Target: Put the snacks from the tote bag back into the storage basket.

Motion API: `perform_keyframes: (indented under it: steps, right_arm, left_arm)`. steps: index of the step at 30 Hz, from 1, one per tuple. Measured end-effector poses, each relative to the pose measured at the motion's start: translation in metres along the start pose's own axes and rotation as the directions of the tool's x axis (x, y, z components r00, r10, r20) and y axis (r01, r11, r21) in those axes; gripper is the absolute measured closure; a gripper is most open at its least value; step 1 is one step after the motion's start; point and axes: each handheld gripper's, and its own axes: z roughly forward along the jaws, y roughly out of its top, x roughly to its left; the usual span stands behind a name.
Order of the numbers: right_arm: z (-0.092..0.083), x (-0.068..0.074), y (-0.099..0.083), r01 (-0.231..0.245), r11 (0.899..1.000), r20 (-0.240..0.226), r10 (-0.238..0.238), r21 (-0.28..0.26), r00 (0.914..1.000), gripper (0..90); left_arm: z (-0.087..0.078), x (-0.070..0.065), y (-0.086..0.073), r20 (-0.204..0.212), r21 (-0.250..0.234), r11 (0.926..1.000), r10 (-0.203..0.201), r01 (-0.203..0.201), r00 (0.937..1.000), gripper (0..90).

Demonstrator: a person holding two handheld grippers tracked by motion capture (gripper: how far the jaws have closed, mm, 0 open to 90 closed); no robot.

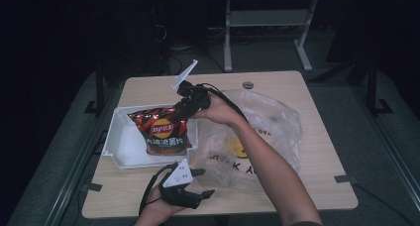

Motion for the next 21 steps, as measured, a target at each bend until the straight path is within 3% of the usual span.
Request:
perform_keyframes:
  steps: [7,21]
  right_arm:
    - [-0.008,-0.006,-0.004,-0.03,0.999,0.091,0.032,-0.019,0.9953,45.5]
    - [-0.037,-0.012,-0.017,-0.099,0.992,0.147,0.11,-0.081,0.983,43.1]
  left_arm:
    - [0.001,0.0,0.0,0.003,-0.004,1.0,-0.003,0.003,1.0,32.5]
    - [0.001,0.0,0.001,0.007,0.001,1.0,0.002,-0.002,1.0,32.6]
